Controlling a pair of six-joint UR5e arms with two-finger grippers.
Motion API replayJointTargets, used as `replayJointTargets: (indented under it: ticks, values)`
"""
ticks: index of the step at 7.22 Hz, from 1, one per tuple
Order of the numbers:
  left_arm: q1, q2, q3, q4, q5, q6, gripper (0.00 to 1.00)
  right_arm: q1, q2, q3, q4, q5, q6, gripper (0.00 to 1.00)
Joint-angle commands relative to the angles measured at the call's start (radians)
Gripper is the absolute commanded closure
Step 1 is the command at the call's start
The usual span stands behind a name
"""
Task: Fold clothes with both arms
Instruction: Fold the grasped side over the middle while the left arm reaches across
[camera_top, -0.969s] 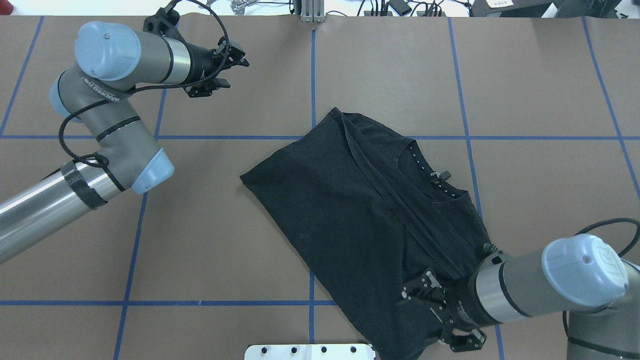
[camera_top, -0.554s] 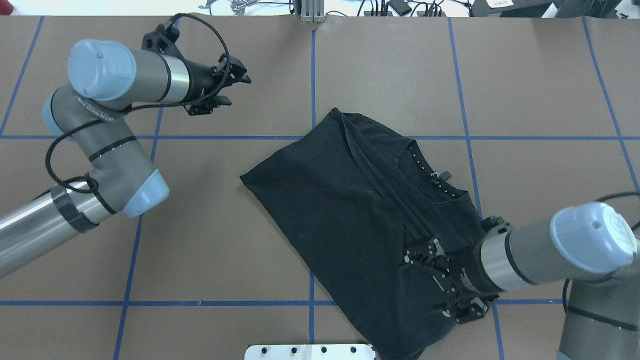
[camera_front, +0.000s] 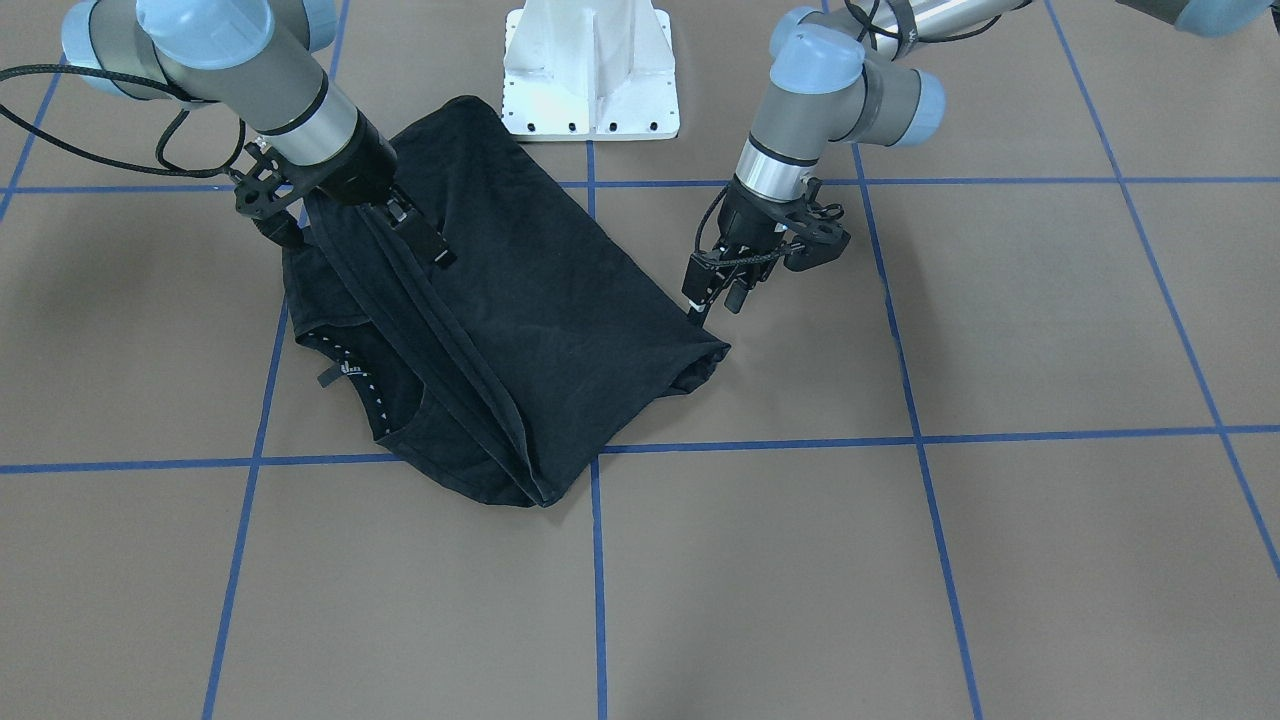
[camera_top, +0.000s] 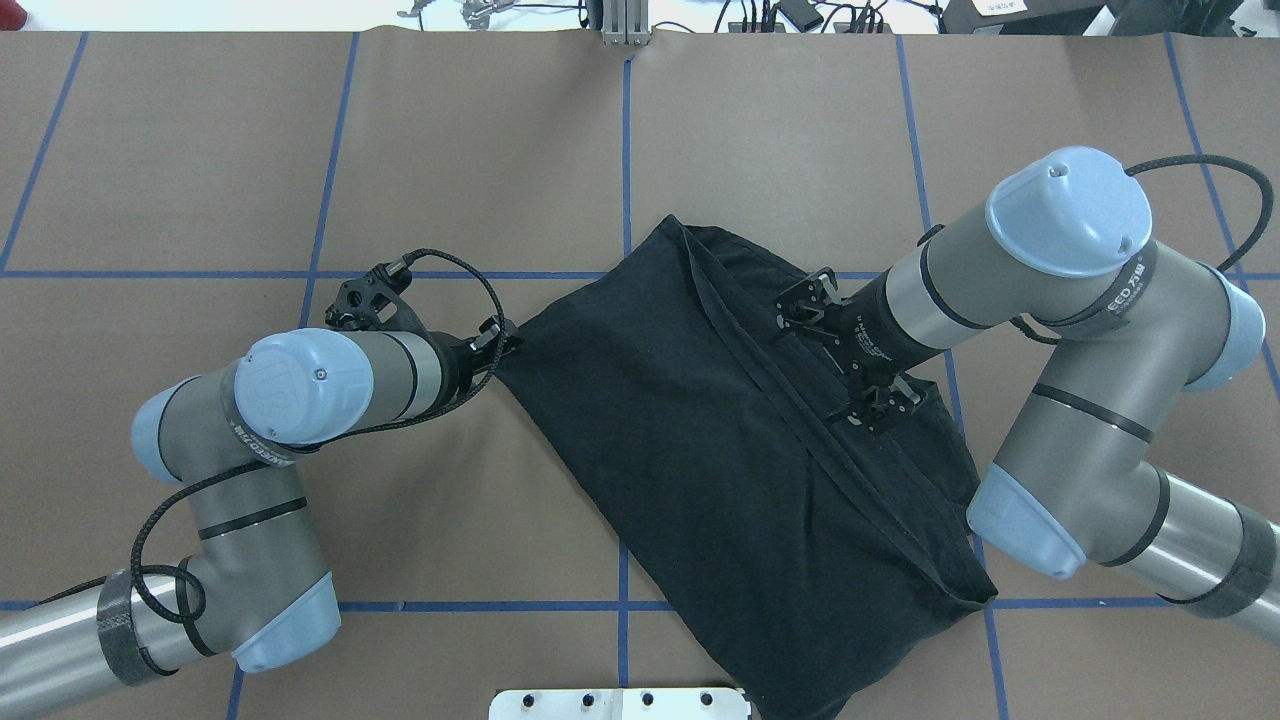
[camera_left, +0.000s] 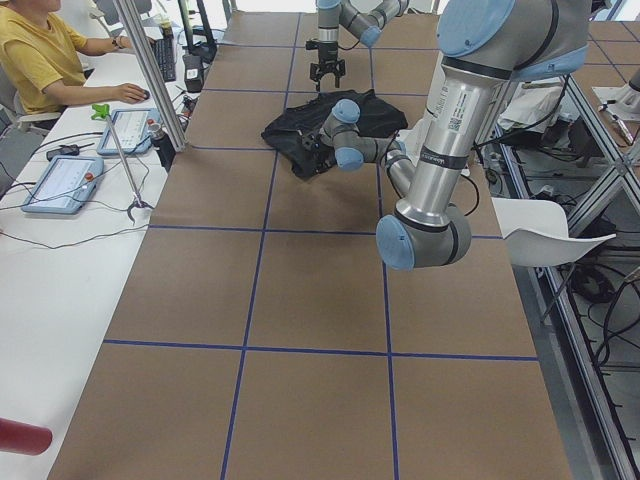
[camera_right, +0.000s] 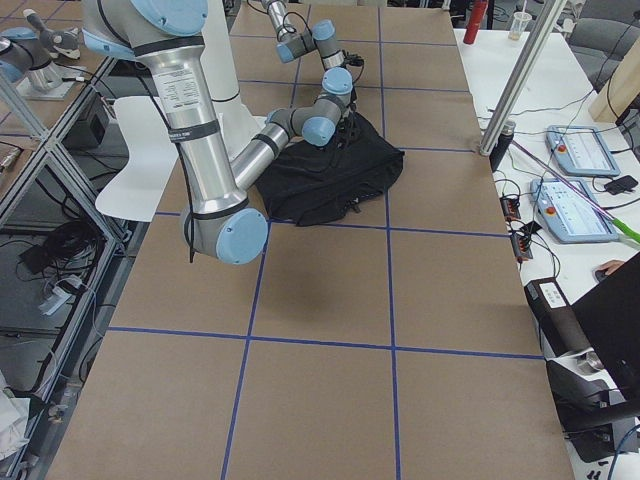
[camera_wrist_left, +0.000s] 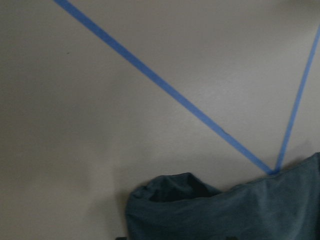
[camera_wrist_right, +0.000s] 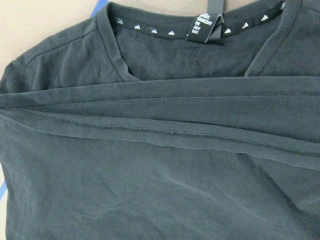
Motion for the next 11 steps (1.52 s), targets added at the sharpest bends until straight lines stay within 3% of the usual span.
replayJointTargets:
  ticks: [1,5,9,10,11]
  values:
    - [0.017,-0.007,0.054,-0.003,0.008,0.008,0.28,0.002,0.003,-0.014,-0.002,-0.003,-0.004,0.0]
    - [0.004,-0.03,0.069,-0.015,0.031,0.078,0.31,-0.001,0.0,-0.012,-0.005,0.003,-0.004,0.0]
    - [-0.027,-0.056,0.168,-0.135,0.033,0.08,0.38,-0.005,-0.007,-0.012,-0.007,0.002,-0.004,0.0]
    - [-0.035,-0.059,0.172,-0.135,0.036,0.08,0.63,-0.005,-0.008,-0.012,-0.007,0.003,-0.004,0.0]
    - [-0.038,-0.059,0.174,-0.137,0.056,0.08,1.0,-0.005,-0.008,-0.011,-0.007,0.003,-0.004,0.0]
